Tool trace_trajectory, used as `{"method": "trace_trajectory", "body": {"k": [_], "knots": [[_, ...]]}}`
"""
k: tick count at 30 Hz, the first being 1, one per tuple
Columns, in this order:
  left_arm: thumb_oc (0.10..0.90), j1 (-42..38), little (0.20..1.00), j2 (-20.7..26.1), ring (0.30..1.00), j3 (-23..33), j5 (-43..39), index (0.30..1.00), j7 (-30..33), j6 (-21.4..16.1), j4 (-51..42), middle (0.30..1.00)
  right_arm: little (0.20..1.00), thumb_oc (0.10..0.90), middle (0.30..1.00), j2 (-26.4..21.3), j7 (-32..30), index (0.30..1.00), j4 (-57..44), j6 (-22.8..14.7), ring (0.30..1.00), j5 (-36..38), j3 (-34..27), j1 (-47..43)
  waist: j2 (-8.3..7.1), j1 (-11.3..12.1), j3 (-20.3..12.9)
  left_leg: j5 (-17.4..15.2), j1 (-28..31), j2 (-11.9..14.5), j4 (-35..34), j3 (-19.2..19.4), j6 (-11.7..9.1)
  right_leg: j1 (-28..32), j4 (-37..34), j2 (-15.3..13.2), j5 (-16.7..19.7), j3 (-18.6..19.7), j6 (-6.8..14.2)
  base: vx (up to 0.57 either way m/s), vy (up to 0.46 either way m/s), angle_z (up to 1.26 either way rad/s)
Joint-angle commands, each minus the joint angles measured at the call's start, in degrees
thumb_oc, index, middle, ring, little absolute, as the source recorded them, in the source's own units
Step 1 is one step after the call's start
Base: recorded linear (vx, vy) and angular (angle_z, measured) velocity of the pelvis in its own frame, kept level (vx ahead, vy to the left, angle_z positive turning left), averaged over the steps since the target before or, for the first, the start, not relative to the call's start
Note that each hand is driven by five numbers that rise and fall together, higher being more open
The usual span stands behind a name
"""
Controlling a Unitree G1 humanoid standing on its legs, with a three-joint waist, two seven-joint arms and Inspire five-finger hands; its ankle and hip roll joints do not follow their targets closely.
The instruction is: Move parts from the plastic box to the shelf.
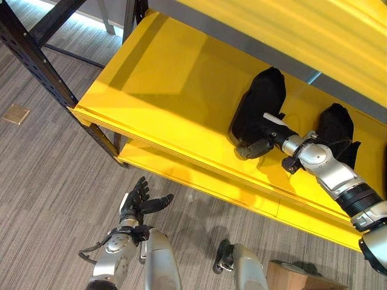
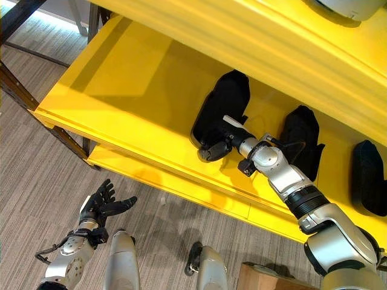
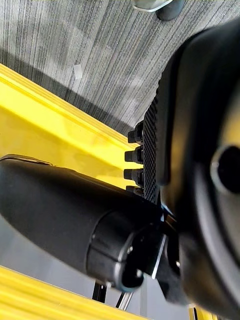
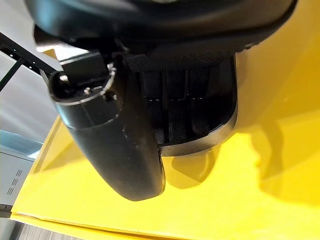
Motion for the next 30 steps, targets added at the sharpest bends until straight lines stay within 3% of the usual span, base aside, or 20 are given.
{"method": "trace_trajectory", "body": {"k": [1,13,15,17,18,30], "knots": [[0.9,-0.95,1.0,1.23,1.0,-1.49,-1.67,1.0,-1.65,-5.31,-5.17,1.0,0.3,0.4,0.3,-3.8,-3.46,0.3,3.23,-4.82,0.3,-1.37,-5.08,-7.58,0.4,0.77,-4.36,2.71,-1.61,2.15,-0.35,-2.45,1.53,1.01,2.96,-1.26,-0.12,1.4,-0.61,0.0,0.0,0.0],[0.9,-1.11,1.0,1.23,1.0,-1.43,-1.6,1.0,-2.06,-5.48,-5.0,1.0,0.3,0.4,0.3,-3.17,-2.49,0.3,3.72,-4.53,0.3,-2.69,-3.65,-8.0,0.09,1.22,-4.15,2.62,-1.63,1.98,-0.38,-2.39,1.66,0.96,3.0,-1.3,-0.27,1.42,-0.55,0.0,0.0,0.0],[0.9,-1.07,1.0,1.3,1.0,-1.28,-1.59,1.0,-2.07,-5.43,-4.97,1.0,0.575,0.596,0.575,-3.19,-2.15,0.575,3.37,-4.43,0.575,-3.07,-3.24,-8.02,-0.03,1.21,-4.19,2.57,-1.63,2.05,-0.33,-2.36,1.64,1.08,2.99,-1.25,-0.32,1.45,-0.56,0.0,0.0,0.0],[0.9,-1.03,1.0,1.33,1.0,-1.22,-1.58,1.0,-2.11,-5.43,-5.04,1.0,0.643,0.645,0.643,-3.23,-1.84,0.643,3.14,-4.42,0.643,-2.91,-3.02,-8.1,-0.09,1.21,-4.24,2.53,-1.61,2.08,-0.32,-2.36,1.62,1.11,3.0,-1.28,-0.33,1.46,-0.55,0.0,0.0,0.0],[0.9,-0.98,1.0,1.31,1.0,-1.15,-1.62,1.0,-2.18,-5.46,-5.1,1.0,1.0,0.9,1.0,-3.19,-1.67,1.0,2.96,-4.46,1.0,-2.93,-2.89,-7.91,-0.12,1.2,-4.36,2.51,-1.58,2.1,-0.35,-2.45,1.59,1.1,3.02,-1.21,-0.35,1.44,-0.51,0.0,0.0,0.0],[0.9,-0.67,1.0,1.51,1.0,-0.75,-1.65,1.0,-2.51,-5.36,-5.51,1.0,1.0,0.9,1.0,-3.57,0.07,1.0,2.63,-4.0,1.0,-3.16,-1.49,-8.24,-0.37,1.16,-4.83,2.64,-1.33,2.32,-0.74,-2.43,1.56,1.1,2.91,-1.18,-0.07,1.43,-0.4,0.0,0.0,0.0]]}}
